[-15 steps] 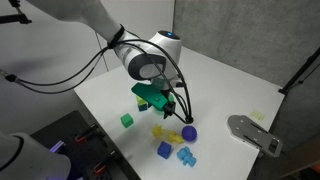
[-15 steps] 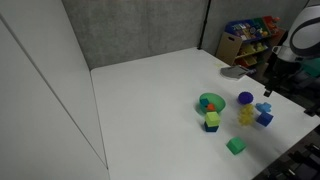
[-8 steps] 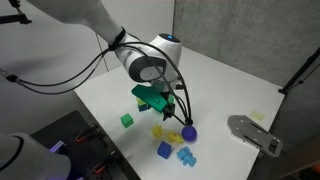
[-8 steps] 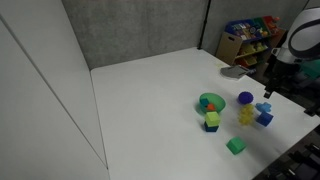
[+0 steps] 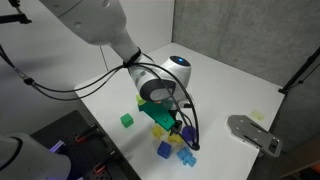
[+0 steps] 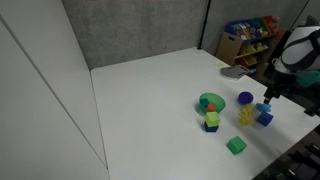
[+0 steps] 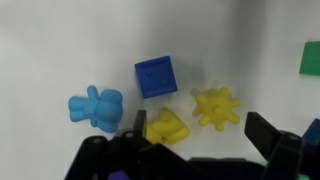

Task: Put the blue block into the bowl

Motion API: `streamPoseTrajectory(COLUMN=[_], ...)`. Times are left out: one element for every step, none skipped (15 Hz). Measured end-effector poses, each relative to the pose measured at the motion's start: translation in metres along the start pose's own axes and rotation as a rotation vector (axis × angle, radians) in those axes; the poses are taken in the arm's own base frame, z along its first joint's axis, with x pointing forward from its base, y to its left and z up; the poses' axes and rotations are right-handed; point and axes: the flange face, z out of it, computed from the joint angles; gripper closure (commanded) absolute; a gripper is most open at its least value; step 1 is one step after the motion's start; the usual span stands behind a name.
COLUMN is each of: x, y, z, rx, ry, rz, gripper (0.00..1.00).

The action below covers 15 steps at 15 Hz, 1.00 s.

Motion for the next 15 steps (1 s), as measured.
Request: streamPoseTrajectory(x=[0.000,0.000,0.000,-0.001,-0.001,-0.001,-0.002,-0.003,-0.004,-0.005,-0.006,-0.007,-0.008,-0.008,-0.008], y=[0.005,0.008,0.012,0.015,0.018,0.021,0.024,0.026,0.027,0.029,0.029,0.029,0.028,0.028,0.028], z=[0.011,0.022,0.033,0.043,0.053,0.063,0.071,0.080,0.088,0.096,0.103,0.110,0.116,0.122,0.126], rx=[-0.002,-0.007,-0.016,-0.027,-0.039,-0.051,-0.062,-0.071,-0.078,-0.083,-0.084,-0.082,-0.082,-0.081,-0.079], ry=[-0.006,-0.012,-0.015,-0.012,-0.006,0.002,0.009,0.014,0.018,0.019,0.018,0.017,0.015,0.012,0.006], rz=[0.003,0.002,0.000,-0.006,-0.011,-0.018,-0.023,-0.030,-0.036,-0.042,-0.046,-0.051,-0.057,-0.062,-0.065], gripper=[0.00,0.00,0.00,0.00,0.00,0.00,0.00,0.00,0.00,0.00,0.00,0.00,0.00,0.00,0.25])
